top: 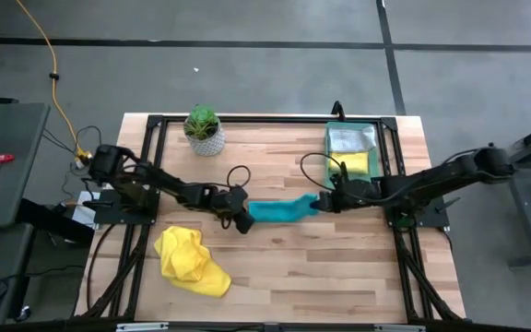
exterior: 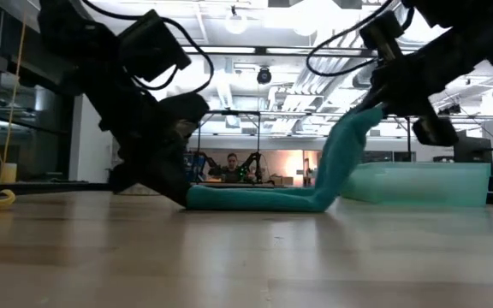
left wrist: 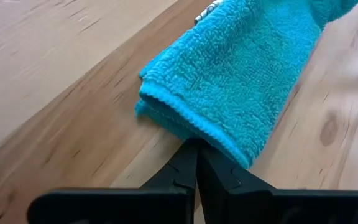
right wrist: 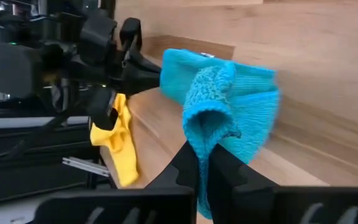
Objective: Fold microfiber towels
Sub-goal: Fold the blue microfiber cloth, then put the folded blue microfiber cloth into the green bin
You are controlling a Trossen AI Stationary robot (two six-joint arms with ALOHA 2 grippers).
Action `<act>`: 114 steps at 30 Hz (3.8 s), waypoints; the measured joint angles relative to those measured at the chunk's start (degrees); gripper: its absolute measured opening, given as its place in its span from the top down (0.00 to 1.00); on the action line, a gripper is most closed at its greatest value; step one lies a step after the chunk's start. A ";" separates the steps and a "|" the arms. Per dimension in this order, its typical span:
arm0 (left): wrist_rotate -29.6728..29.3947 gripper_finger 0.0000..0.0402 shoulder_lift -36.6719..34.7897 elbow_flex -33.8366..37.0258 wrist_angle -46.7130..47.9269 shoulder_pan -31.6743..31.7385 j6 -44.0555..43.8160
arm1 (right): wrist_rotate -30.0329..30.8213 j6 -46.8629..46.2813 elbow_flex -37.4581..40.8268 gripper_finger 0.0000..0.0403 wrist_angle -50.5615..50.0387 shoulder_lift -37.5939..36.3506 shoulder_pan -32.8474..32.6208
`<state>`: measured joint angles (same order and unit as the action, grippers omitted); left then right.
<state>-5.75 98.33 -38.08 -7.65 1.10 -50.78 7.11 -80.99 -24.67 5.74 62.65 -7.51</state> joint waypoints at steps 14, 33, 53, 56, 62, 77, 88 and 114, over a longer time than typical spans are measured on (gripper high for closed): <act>-2.34 1.00 0.98 -2.13 -0.28 0.00 1.23 | -1.46 8.81 -17.73 1.00 3.97 24.18 0.92; -2.44 1.00 0.91 -2.15 -1.08 -0.09 1.80 | 0.32 6.40 -33.76 0.97 4.03 43.97 1.84; -4.67 1.00 -17.08 -2.11 14.42 0.75 13.46 | -2.68 32.59 -33.48 0.30 -13.77 29.01 4.96; -5.33 1.00 -21.16 -2.15 11.86 0.25 17.19 | -2.68 39.73 -33.48 0.30 -21.37 25.51 3.74; -3.62 1.00 -19.93 -2.30 -1.23 -0.37 21.19 | 2.04 48.55 -33.16 0.36 -29.00 24.08 0.17; -2.27 1.00 2.44 -2.13 -16.36 0.00 20.94 | 3.61 51.39 -30.64 0.96 -14.88 34.41 -0.74; -2.81 1.00 2.81 -2.15 -12.66 0.00 23.35 | 3.91 48.87 -30.64 0.98 -16.72 40.48 -0.87; -7.89 1.00 -18.11 -2.15 10.24 0.77 32.85 | -7.77 63.75 -30.79 0.69 -23.32 23.50 2.63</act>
<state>-13.64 80.22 -40.23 2.60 1.87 -17.93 -0.65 -17.23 -55.46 -17.58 86.15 -4.88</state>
